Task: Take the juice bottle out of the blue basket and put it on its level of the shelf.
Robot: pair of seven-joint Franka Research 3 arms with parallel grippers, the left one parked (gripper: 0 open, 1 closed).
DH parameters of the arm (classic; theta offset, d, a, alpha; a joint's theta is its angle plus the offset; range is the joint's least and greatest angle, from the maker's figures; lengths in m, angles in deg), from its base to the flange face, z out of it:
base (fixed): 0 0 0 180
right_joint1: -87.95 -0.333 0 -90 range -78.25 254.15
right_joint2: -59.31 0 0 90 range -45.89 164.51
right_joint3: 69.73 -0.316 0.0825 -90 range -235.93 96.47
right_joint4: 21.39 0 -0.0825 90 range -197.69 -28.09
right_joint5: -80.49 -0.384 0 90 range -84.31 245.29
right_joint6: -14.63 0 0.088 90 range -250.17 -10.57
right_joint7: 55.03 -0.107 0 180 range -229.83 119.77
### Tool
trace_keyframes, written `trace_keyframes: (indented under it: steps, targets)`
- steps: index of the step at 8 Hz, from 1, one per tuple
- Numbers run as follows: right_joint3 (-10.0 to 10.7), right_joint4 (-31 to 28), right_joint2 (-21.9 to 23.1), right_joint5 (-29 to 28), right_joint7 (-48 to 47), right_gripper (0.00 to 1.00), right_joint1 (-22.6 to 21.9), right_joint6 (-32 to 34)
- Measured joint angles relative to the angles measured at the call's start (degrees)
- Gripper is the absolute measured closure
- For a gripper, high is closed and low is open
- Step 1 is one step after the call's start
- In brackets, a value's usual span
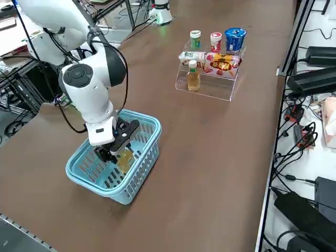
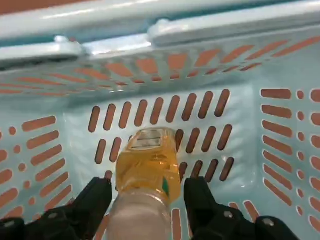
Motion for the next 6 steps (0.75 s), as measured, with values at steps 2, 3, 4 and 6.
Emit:
trace_keyframes:
  steps: [2, 3, 4, 6]
  targets:
    - [0.0, 0.0, 0.0, 0.0, 0.1, 0.17, 0.1, -0.1]
    - [0.0, 0.0, 0.0, 0.0, 0.1, 0.18, 0.1, -0.1]
    - [0.0, 0.0, 0.0, 0.0, 0.1, 0.20, 0.1, -0.1]
    - [-0.1, 0.0, 0.0, 0.0, 0.1, 0.24, 0.1, -0.1]
